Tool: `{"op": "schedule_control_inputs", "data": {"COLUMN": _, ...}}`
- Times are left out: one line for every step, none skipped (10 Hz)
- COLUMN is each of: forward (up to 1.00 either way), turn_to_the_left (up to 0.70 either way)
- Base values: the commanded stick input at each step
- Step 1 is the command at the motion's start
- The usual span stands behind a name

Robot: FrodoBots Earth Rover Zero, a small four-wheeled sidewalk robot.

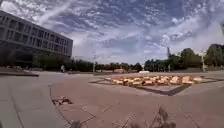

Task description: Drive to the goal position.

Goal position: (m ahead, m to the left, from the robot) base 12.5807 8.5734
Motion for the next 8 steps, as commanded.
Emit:
{"op": "schedule_control_inputs", "data": {"forward": 0.70, "turn_to_the_left": 0.11}}
{"op": "schedule_control_inputs", "data": {"forward": 0.70, "turn_to_the_left": 0.00}}
{"op": "schedule_control_inputs", "data": {"forward": 0.70, "turn_to_the_left": 0.00}}
{"op": "schedule_control_inputs", "data": {"forward": 0.70, "turn_to_the_left": 0.00}}
{"op": "schedule_control_inputs", "data": {"forward": 0.70, "turn_to_the_left": 0.28}}
{"op": "schedule_control_inputs", "data": {"forward": 0.70, "turn_to_the_left": 0.10}}
{"op": "schedule_control_inputs", "data": {"forward": 0.70, "turn_to_the_left": 0.00}}
{"op": "schedule_control_inputs", "data": {"forward": 0.70, "turn_to_the_left": 0.00}}
